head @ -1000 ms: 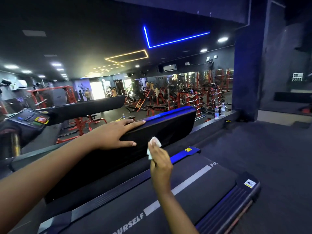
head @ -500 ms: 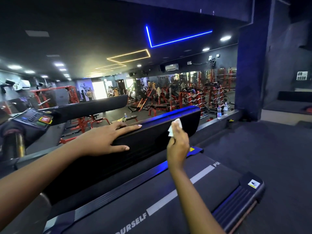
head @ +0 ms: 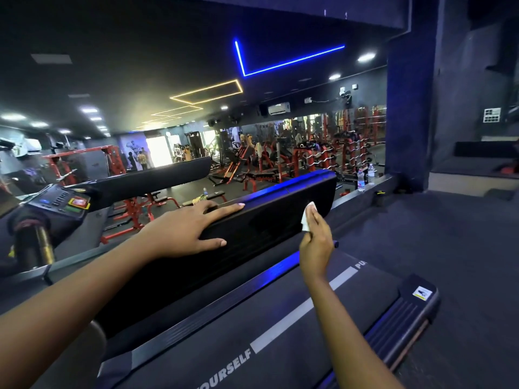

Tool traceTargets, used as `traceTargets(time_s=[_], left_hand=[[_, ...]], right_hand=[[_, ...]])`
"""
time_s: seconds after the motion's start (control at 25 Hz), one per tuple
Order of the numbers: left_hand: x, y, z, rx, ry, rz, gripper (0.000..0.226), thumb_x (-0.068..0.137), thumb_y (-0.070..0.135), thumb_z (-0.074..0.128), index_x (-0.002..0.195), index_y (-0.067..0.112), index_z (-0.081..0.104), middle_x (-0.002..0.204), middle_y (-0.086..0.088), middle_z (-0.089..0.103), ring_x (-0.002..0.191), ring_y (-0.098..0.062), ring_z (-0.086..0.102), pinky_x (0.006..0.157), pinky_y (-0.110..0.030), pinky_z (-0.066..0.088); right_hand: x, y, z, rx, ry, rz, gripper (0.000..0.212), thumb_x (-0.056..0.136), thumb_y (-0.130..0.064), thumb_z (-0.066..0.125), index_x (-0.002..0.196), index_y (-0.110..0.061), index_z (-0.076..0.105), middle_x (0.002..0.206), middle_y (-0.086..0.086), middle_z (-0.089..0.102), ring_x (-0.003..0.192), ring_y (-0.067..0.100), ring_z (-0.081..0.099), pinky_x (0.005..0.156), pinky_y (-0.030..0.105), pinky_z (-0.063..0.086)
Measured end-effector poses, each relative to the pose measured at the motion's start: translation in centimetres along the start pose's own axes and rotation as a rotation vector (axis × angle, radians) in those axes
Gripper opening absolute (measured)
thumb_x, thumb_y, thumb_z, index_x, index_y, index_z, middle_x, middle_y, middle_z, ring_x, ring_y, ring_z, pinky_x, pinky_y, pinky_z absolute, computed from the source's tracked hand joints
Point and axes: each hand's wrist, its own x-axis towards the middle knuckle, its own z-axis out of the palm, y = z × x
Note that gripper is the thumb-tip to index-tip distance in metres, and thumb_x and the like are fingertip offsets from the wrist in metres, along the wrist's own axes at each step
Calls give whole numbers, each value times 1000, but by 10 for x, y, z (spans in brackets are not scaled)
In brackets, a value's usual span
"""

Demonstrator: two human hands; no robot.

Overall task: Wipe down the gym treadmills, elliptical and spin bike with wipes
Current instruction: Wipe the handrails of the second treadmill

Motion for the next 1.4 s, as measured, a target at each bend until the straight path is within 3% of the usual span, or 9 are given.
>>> traceTargets(time_s=[0.2, 0.28, 0.4, 0.56, 0.76, 0.92, 1.12, 1.28, 1.4], left_hand=[[1, 0, 1, 30, 3, -2, 68, 61, 82, 8, 116, 71, -32, 147, 3, 27, 127, -18, 43, 99, -34, 43], [1, 1, -1, 62, -6, -6, 68, 67, 80, 15, 118, 69, -29, 147, 1, 28, 127, -20, 43, 100, -34, 41], [3, 1, -2, 99, -16, -22, 69, 74, 74, 23, 125, 63, -21, 147, -2, 29, 127, -21, 43, 101, -32, 39], [-6, -5, -6, 33, -70, -14, 71, 79, 72, 32, 129, 59, -17, 153, -1, 23, 135, -18, 34, 108, -35, 33], [-44, -19, -8, -35, -45, -36, 73, 66, 89, 16, 123, 67, -23, 154, 7, 15, 137, -14, 29, 109, -37, 34], [-62, -23, -9, -40, -32, -44, 80, 51, 98, -2, 122, 69, -25, 153, 11, 15, 136, -12, 32, 103, -39, 41], [-66, -20, -6, 17, -3, -33, 78, 52, 95, -4, 119, 67, -32, 152, 10, 20, 134, -12, 34, 99, -38, 44], [-65, -15, -9, 93, -13, -66, 70, 81, 79, 23, 125, 60, -27, 151, 8, 20, 132, -13, 35, 99, -34, 43], [-64, -13, -11, 102, -5, -78, 69, 90, 61, 35, 127, 58, -24, 149, 7, 22, 132, -13, 35, 100, -32, 41]], right_hand=[[-63, -31, 22, 44, 51, 16, 59, 71, 23, 44, 122, -2, 59, 114, 18, 59, 102, 21, 57, 90, 4, 33], [-100, -53, 29, 44, 58, -97, 51, 72, 12, 43, 116, -3, 63, 110, 8, 61, 96, 14, 55, 86, 13, 41], [-126, -67, 24, 103, -40, -257, 47, 74, 2, 38, 110, -3, 67, 112, -3, 63, 99, 9, 57, 91, 11, 42], [-58, -58, 6, 154, 85, 55, 48, 73, 19, 41, 112, 2, 65, 114, 11, 64, 105, 20, 60, 92, 0, 34], [-23, -69, 22, 75, 56, 96, 46, 77, 21, 49, 117, 2, 61, 117, 20, 61, 107, 34, 58, 90, 6, 26], [-80, -101, 38, 50, 77, -105, 46, 69, 14, 51, 109, 0, 67, 100, 16, 67, 87, 25, 60, 82, 16, 38], [-104, -100, 22, 54, -143, -470, 45, 74, 0, 41, 111, -2, 67, 107, 9, 67, 95, 14, 56, 92, 12, 38], [-19, -64, 0, 37, 90, -82, 45, 74, 14, 46, 113, 1, 65, 111, 14, 66, 102, 16, 61, 94, 2, 33], [3, -53, 7, 20, 51, 63, 45, 77, 19, 48, 115, 1, 64, 117, 16, 63, 109, 28, 61, 93, 5, 30]])
